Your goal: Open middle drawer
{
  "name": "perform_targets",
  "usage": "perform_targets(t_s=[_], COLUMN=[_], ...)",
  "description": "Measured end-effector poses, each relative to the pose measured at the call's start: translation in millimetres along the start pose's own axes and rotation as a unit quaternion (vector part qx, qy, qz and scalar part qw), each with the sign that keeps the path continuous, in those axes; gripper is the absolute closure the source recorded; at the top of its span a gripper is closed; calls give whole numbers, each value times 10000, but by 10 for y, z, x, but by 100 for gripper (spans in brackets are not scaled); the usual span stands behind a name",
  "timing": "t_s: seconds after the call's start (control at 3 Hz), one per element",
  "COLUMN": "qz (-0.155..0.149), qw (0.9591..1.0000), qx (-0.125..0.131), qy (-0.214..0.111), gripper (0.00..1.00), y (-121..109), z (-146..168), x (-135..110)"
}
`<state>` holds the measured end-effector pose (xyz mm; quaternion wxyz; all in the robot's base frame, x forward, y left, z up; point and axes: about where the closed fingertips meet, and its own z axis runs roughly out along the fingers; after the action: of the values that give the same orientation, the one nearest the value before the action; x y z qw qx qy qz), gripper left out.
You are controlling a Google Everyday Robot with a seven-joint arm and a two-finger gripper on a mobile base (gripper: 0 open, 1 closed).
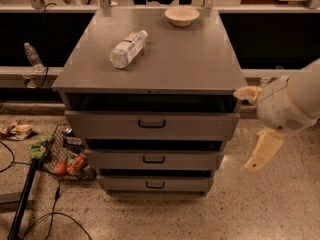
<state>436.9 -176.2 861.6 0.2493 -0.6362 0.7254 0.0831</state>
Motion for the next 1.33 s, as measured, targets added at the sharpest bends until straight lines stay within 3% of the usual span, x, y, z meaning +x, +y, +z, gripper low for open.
perform_targets(t_s=[0.33, 0.67, 1.0, 1.33], qz=[-315, -596, -630, -468], qw=[9978, 9964, 9963, 9967], qx=[-78, -155, -112, -169], qy=[-582, -577, -575, -643], gripper=[0, 0, 0, 0], y=[80, 139, 122, 152], z=[796, 1396, 1509, 1692], x=[96, 180, 201, 342])
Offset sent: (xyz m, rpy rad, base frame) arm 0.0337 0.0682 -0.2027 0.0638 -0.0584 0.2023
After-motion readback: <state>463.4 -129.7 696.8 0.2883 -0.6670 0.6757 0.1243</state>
